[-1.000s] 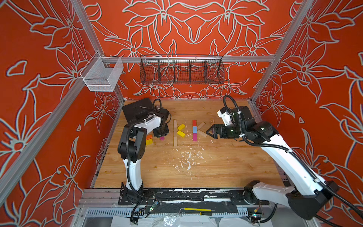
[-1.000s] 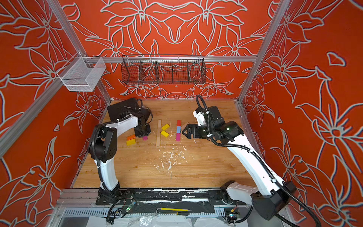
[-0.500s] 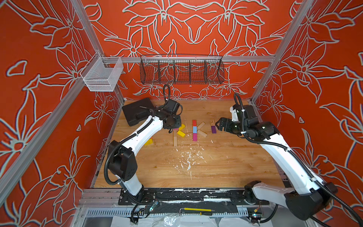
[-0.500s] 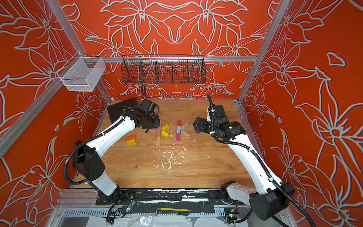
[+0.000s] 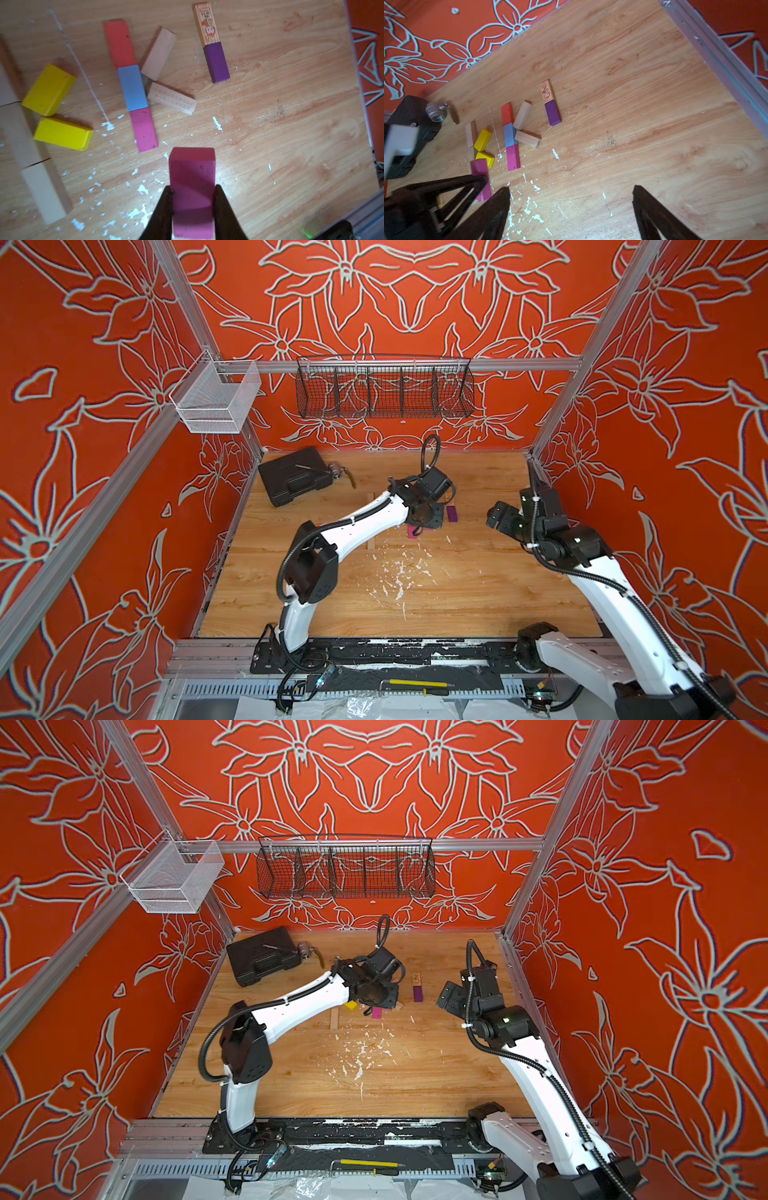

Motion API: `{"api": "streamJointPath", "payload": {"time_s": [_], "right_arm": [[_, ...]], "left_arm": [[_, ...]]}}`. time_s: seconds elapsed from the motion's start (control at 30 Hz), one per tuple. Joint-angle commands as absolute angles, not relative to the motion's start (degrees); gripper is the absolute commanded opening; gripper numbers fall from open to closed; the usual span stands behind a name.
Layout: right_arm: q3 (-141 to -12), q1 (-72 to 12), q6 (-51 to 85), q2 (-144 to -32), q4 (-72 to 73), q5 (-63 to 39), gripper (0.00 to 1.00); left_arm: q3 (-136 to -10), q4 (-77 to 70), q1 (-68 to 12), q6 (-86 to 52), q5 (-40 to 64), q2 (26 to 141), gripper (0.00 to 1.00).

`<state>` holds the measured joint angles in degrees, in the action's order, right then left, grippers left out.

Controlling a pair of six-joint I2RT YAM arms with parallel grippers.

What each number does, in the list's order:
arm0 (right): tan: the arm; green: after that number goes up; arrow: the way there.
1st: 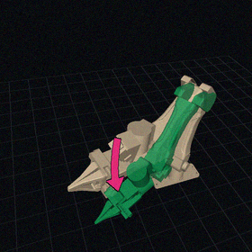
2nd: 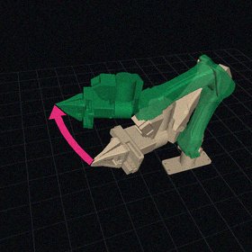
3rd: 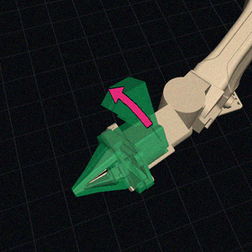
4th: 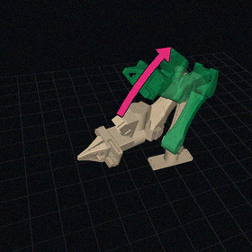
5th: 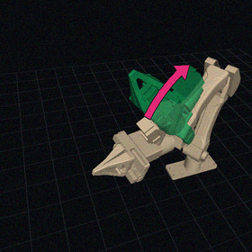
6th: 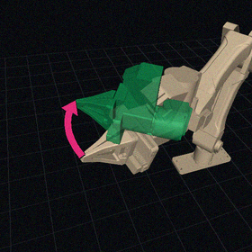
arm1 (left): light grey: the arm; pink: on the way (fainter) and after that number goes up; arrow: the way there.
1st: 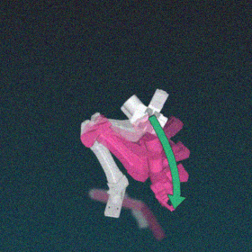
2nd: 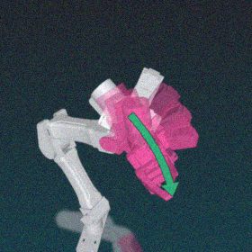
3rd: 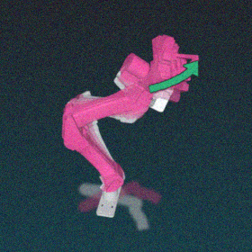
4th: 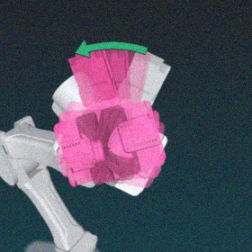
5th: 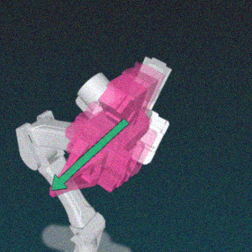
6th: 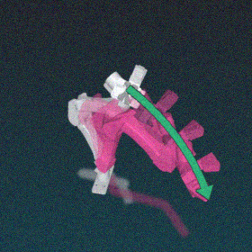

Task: Assemble the letter k with building blocks
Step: Assemble the building block at the center of the board.

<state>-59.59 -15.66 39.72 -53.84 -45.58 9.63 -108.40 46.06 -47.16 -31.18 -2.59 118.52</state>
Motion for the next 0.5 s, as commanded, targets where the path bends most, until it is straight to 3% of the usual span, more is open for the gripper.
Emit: {"api": "streamJointPath", "payload": {"time_s": [0.0,0.47], "right_arm": [[-57.9,-15.2,41.5,-51.2,-45.9,14.1,0.94],[-57.7,-15.3,42.1,-48.0,-46.8,14.3,0.93]], "left_arm": [[-112.8,47.8,-49.0,-32.7,-2.5,122.8,0.15],[-130.3,50.5,-50.5,-34.8,0.4,143.4,0.15]]}}
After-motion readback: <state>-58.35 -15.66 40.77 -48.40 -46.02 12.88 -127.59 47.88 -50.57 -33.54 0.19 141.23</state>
